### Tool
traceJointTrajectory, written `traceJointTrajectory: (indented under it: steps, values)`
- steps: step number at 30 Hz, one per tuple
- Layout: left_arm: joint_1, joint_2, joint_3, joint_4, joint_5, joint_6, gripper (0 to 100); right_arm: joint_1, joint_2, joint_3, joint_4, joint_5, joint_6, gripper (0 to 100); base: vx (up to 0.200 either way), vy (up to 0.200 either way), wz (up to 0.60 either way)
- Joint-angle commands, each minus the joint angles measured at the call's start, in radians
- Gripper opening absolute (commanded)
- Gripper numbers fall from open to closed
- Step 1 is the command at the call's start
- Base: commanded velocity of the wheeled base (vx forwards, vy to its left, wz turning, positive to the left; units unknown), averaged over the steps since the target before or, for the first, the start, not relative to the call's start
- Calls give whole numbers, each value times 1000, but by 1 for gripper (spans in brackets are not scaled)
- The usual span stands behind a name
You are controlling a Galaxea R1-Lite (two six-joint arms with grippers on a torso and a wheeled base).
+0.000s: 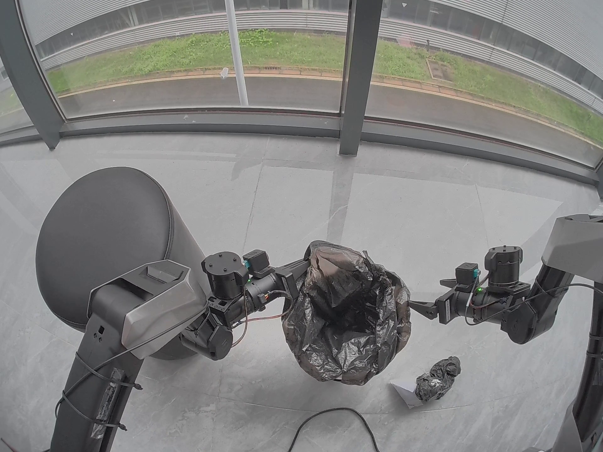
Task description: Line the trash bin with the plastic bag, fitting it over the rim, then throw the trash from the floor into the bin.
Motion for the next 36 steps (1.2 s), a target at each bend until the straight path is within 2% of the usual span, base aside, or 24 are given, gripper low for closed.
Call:
traceJointTrajectory:
  steps: [1,6,7,25,36]
  values:
    - [-1,-12,2,2,1,-2,0,0,62,-31,1,-4,-4,100,0,0,0]
    - [-2,-12,8,-1,7,-4,0,14,88,-57,-1,-1,-14,100,0,0,0]
    - [-2,-13,9,-4,7,-4,0,27,88,-61,-2,-1,-14,0,0,0,0]
    - [-12,-15,8,-12,9,-10,0,199,90,-67,-4,33,-10,0,0,0,0]
    - [-24,-15,5,-32,12,-35,0,224,163,-90,15,50,-7,0,0,0,0]
